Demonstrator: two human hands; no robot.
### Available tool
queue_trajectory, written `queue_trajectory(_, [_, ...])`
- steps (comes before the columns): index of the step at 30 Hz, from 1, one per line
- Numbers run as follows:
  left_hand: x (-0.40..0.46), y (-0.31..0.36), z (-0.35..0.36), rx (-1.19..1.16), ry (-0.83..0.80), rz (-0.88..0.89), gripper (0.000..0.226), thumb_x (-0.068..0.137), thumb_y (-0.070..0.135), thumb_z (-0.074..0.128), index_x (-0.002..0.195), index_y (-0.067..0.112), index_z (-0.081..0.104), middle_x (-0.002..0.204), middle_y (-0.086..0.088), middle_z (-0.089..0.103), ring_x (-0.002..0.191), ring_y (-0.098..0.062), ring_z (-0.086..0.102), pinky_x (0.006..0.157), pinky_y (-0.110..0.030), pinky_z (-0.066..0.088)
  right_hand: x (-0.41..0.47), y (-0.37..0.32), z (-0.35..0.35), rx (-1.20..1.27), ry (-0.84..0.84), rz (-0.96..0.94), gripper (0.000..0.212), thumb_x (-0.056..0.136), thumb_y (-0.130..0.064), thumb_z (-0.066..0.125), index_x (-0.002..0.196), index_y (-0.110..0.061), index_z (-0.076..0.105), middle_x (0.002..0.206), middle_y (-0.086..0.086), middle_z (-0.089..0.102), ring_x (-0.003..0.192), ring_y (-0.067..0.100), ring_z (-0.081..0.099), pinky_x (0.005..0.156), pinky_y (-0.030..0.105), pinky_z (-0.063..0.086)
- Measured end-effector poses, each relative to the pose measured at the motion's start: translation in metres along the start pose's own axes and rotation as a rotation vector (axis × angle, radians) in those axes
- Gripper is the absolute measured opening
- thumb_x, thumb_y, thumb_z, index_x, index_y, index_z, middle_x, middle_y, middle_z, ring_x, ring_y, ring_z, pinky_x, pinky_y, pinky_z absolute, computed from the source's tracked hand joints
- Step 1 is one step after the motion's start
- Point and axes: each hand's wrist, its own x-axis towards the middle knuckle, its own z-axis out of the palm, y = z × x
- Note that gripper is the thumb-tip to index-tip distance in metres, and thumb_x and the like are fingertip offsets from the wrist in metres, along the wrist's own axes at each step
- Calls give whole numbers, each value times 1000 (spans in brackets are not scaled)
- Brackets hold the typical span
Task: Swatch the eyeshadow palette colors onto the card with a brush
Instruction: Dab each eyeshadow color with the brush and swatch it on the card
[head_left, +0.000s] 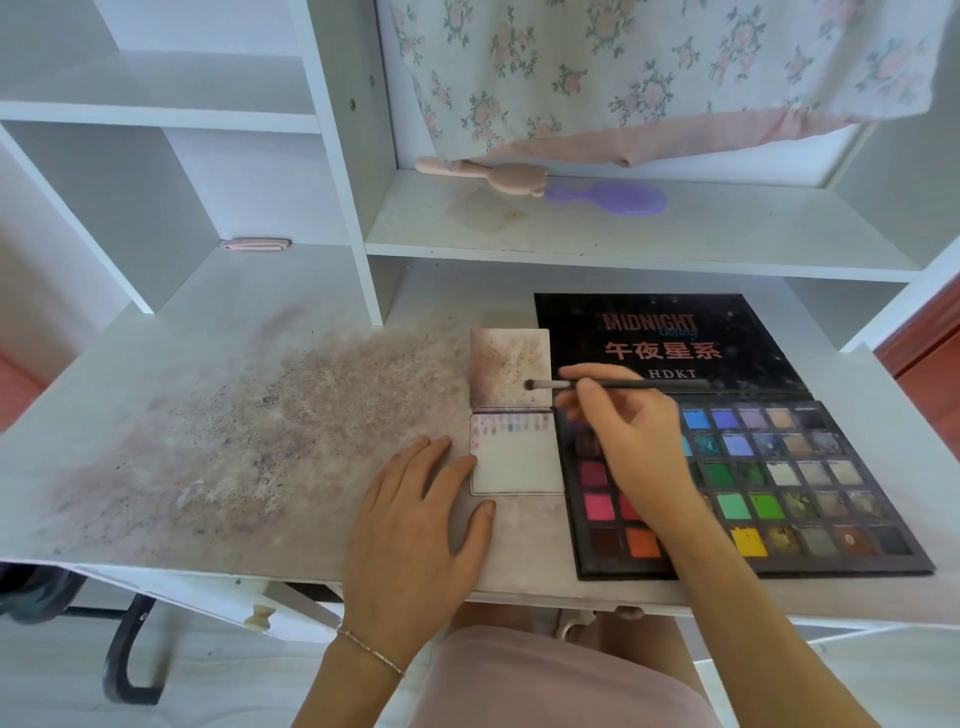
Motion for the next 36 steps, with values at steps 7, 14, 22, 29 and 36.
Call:
queue_trajectory(7, [1, 1, 0, 48, -4, 1, 53, 83, 45, 39, 115, 11, 64, 120, -10, 62, 113, -30, 57, 97, -45, 39, -25, -2, -47, -37, 84, 25, 28, 89, 6, 44, 83, -16, 60, 73, 1, 62, 65, -2, 59, 62, 9, 47])
queue_trajectory(14, [2, 3, 1, 135, -63, -15, 60, 84, 49, 33, 121, 12, 62, 126, -13, 59, 118, -33, 54, 99, -48, 33, -45, 10, -65, -243, 76, 110, 28, 90, -6, 46, 78, -28, 57, 64, 9, 62, 63, 28, 58, 56, 39, 51])
queue_trajectory(22, [3, 3, 0, 131, -64, -16, 59, 83, 49, 34, 121, 14, 62, 127, -11, 58, 121, -32, 52, 100, -46, 31, -46, 13, -63, -309, -13, 85, 26, 87, -10, 49, 77, -32, 57, 71, 1, 65, 69, 20, 61, 62, 33, 52])
queue_trajectory(29, [3, 4, 0, 128, -71, -27, 60, 83, 51, 34, 121, 14, 62, 128, -11, 58, 121, -32, 52, 101, -48, 32, -45, 16, -64, -343, 13, 73, 27, 86, -8, 51, 73, -31, 57, 66, 2, 64, 66, 18, 60, 55, 26, 49])
queue_trajectory(36, [3, 4, -1, 121, -79, -35, 61, 83, 52, 33, 122, 14, 61, 128, -11, 57, 121, -32, 51, 101, -47, 32, -44, 15, -63, -350, 14, 55, 29, 86, -6, 52, 73, -32, 56, 67, -4, 63, 68, 12, 59, 55, 18, 49])
